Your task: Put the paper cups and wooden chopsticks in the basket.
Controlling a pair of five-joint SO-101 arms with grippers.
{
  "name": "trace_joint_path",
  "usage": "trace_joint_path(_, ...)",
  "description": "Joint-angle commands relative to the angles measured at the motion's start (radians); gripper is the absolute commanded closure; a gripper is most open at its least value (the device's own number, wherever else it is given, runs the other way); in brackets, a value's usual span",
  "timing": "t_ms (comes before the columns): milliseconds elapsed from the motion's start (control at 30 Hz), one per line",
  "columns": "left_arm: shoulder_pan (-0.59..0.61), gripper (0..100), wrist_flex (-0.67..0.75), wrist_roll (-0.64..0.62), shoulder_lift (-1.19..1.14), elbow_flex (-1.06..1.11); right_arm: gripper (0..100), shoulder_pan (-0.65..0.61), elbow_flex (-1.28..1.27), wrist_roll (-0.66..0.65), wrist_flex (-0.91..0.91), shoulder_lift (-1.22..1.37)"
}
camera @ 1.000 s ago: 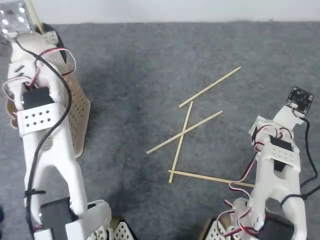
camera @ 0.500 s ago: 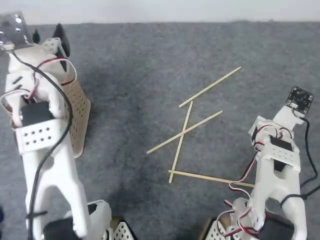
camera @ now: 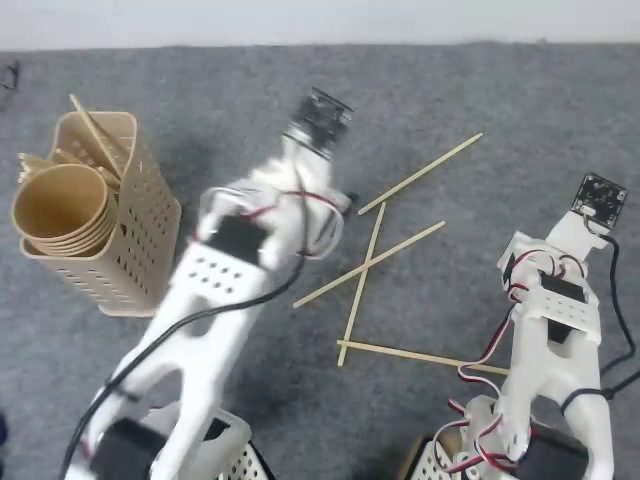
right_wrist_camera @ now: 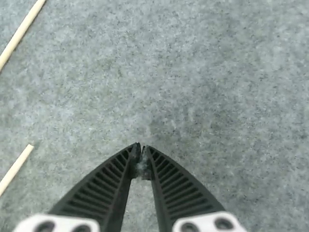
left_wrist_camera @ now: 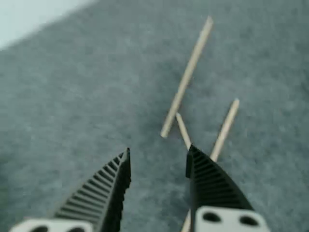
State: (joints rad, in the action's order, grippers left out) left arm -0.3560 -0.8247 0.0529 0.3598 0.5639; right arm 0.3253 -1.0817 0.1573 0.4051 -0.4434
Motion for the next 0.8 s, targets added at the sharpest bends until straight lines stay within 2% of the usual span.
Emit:
trace_joint_path(0, -0.054, 82, 0.048, 0.011, -0.103, 0.001, 99.1, -0.010, 0.008, -0.012, -0.016, -0.027)
trace_joint_path(233, -0.115, 82, 0.048, 0.006, -0.399, -0.076, 99.1, -0.010, 0.008, -0.012, -0.016, -0.027)
trace_joint_path(433, -0.150, 82, -0.086, 0.006, -0.597, -0.222, 99.1, -0.012, 0.008, -0.012, -0.016, -0.028)
trace_joint_path(767, -0.135, 82, -0.244, 0.005, -0.813, -0.513, 99.1, -0.012, 0.008, -0.012, -0.016, -0.028)
